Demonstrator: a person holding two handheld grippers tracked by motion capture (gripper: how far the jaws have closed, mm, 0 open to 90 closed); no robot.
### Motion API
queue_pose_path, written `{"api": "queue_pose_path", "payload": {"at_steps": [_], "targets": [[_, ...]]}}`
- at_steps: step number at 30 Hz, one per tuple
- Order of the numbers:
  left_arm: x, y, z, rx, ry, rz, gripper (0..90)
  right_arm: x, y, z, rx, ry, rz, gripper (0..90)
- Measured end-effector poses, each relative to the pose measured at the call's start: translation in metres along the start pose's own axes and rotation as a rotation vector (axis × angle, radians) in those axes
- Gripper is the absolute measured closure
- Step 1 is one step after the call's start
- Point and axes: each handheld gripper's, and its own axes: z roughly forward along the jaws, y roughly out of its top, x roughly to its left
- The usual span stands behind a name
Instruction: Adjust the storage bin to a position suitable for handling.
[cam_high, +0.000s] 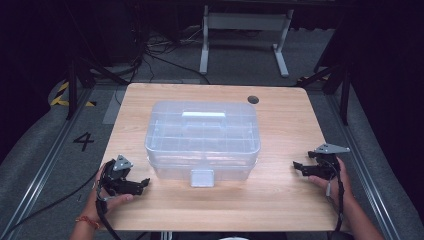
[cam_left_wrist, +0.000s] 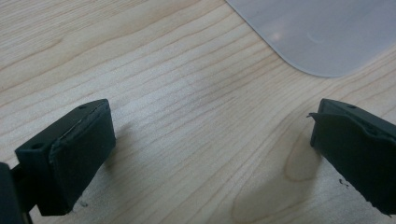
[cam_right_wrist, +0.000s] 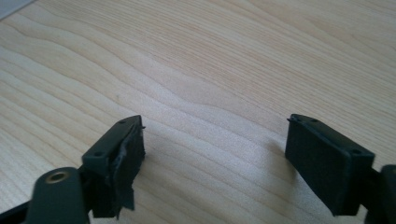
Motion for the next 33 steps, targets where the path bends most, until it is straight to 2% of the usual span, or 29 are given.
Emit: {"api": "queue_pose_path", "payload": {"at_steps": [5,13,18,27,33], "targets": [[0.000,0.000,0.000,0.002,0.003,0.001,0.3,-0.001,0.000,-0.005,-0.038,0.027,0.002,24.5],[0.000,0.000,0.000,0.001,0.003,-0.001,0.4,0.010,0.008,-0.012,-0.078,0.031,-0.065,26.9],[0.000,0.000,0.000,0.001,0.003,-0.001,0.4,0.013,0.014,-0.018,-0.108,0.054,-0.062,26.8],[0.000,0.000,0.000,0.001,0.003,-0.002,0.4,0.019,0.024,-0.027,-0.142,0.068,-0.085,26.8],[0.000,0.000,0.000,-0.001,0.001,-0.001,0.4,0.026,0.038,-0.035,-0.159,0.070,-0.131,27.7]]}}
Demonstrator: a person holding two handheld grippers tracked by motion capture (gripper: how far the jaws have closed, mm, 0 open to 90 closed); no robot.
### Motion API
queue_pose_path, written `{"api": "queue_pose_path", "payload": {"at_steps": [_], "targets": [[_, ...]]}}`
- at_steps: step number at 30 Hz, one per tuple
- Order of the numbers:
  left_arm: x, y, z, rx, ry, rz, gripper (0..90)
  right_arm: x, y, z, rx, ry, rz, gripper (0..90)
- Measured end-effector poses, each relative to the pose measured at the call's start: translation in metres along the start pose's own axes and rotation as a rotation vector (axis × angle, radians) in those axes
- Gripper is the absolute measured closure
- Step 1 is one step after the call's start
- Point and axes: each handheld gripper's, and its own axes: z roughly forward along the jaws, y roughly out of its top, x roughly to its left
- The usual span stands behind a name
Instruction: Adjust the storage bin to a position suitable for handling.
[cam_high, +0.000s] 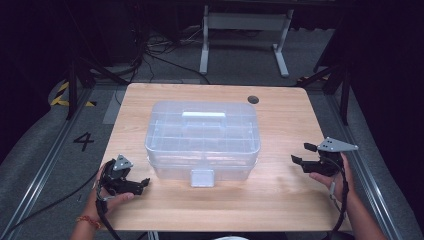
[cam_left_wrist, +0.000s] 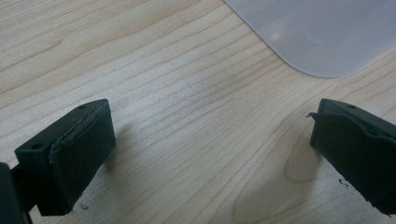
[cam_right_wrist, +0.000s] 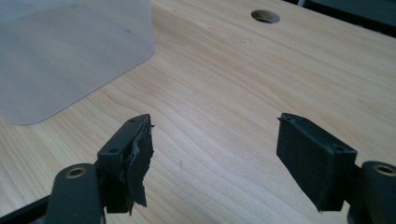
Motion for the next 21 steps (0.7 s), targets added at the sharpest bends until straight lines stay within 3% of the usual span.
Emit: {"api": "queue_pose_path", "payload": {"at_steps": [12,21], "targets": [[0.000,0.000,0.000,0.000,0.001,0.000,0.5,0.012,0.029,-0.005,-0.025,0.036,-0.061,29.0],[0.000,0.000,0.000,0.000,0.001,-0.001,0.5,0.016,0.052,-0.008,-0.060,0.071,-0.074,29.8]]}}
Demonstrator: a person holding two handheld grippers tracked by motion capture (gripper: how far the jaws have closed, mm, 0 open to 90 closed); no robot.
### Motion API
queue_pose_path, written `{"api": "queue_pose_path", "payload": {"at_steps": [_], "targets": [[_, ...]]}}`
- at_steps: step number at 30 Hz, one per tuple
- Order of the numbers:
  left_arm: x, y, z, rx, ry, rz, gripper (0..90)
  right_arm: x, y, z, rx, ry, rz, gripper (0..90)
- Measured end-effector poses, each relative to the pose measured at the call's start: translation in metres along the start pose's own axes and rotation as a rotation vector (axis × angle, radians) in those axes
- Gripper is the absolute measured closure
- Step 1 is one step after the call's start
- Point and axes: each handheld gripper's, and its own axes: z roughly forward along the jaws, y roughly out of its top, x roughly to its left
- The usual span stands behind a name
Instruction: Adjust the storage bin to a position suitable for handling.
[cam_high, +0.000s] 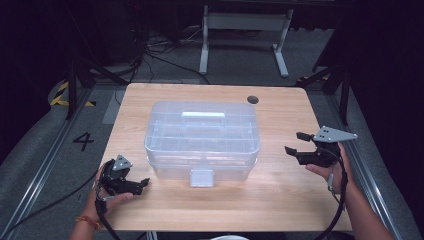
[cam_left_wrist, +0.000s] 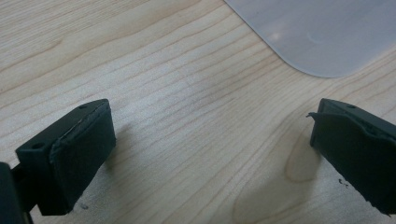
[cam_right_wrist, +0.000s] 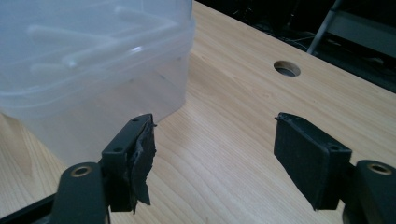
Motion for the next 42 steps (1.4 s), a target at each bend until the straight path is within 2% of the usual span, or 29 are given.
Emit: {"api": "queue_pose_path", "payload": {"at_steps": [8,20,31,42], "targets": [[0.000,0.000,0.000,0.001,0.000,0.001,0.5,0.002,0.015,0.002,-0.013,0.007,-0.018,30.0],[0.000,0.000,0.000,0.000,0.000,0.001,0.5,0.003,0.048,0.005,-0.035,-0.001,-0.056,31.4],[0.000,0.000,0.000,0.001,0.000,-0.001,0.5,0.006,0.065,0.012,-0.055,0.032,-0.060,31.4],[0.000,0.000,0.000,0.002,0.000,0.000,0.5,0.009,0.082,0.012,-0.080,0.030,-0.075,31.6]]}}
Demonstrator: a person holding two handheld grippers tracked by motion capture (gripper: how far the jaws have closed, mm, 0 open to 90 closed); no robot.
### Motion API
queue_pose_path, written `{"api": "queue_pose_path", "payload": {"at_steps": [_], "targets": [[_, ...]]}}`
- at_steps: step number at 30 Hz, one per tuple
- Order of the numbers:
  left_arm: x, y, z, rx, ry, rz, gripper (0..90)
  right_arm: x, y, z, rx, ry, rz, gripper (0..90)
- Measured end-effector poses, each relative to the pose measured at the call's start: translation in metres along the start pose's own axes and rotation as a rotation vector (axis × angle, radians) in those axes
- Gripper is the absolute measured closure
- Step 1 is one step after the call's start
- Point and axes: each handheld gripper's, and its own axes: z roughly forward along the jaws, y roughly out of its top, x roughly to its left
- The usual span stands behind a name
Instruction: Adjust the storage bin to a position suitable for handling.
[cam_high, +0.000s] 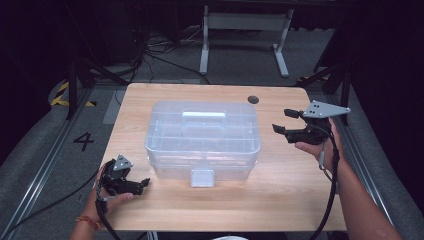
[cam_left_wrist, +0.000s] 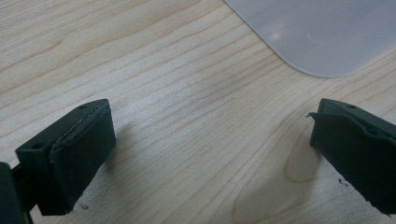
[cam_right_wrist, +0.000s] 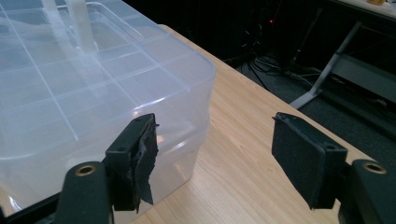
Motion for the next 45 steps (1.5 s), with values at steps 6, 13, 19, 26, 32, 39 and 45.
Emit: {"api": "queue_pose_path", "payload": {"at_steps": [6,13,19,26,32,39,45], "targets": [[0.000,0.000,0.000,-0.002,0.000,0.001,0.5,0.005,0.009,0.004,-0.007,0.014,-0.014,31.6],[0.000,0.000,0.000,-0.004,0.001,-0.001,0.5,0.012,0.017,0.013,-0.005,0.034,-0.029,31.7],[0.000,0.000,0.000,0.000,0.000,-0.001,0.5,0.019,0.025,0.023,-0.006,0.060,-0.042,32.2],[0.000,0.000,0.000,0.000,-0.001,0.000,0.5,0.026,0.035,0.031,-0.004,0.080,-0.055,32.9],[0.000,0.000,0.000,-0.001,0.000,0.000,0.5,0.035,0.043,0.043,0.004,0.111,-0.068,32.9],[0.000,0.000,0.000,0.000,0.000,0.000,0.5,0.042,0.050,0.051,0.009,0.137,-0.085,33.1],[0.000,0.000,0.000,-0.001,0.001,0.001,0.5,0.048,0.055,0.059,0.021,0.156,-0.098,33.1]]}}
